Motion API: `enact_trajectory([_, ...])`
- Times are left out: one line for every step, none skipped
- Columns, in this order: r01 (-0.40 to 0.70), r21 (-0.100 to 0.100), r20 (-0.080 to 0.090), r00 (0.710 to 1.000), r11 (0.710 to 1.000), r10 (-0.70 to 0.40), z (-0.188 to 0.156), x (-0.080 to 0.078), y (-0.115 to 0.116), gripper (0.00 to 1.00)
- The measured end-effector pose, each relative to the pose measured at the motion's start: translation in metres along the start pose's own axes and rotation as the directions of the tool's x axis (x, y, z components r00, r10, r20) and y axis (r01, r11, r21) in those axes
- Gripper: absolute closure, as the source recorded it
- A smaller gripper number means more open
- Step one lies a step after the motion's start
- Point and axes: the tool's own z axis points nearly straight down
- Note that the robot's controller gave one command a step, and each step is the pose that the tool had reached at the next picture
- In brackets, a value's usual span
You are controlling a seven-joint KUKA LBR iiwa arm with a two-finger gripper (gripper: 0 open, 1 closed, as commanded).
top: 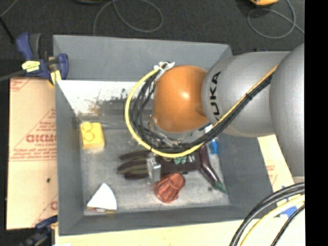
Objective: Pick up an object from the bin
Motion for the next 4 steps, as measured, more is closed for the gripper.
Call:
enact_trajectory([0.170,-0.001,0.010,0.985,0.985,-0.170,0.074,-0.009,-0.016,1.00])
enact_trajectory([0.169,-0.001,0.010,0.986,0.986,-0.169,0.074,-0.009,-0.016,1.00])
enact_trajectory([0.183,-0.001,0.012,0.983,0.983,-0.183,-0.043,-0.002,-0.013,1.00])
enact_trajectory([0.183,-0.001,0.012,0.983,0.983,-0.183,-0.043,-0.002,-0.013,1.00])
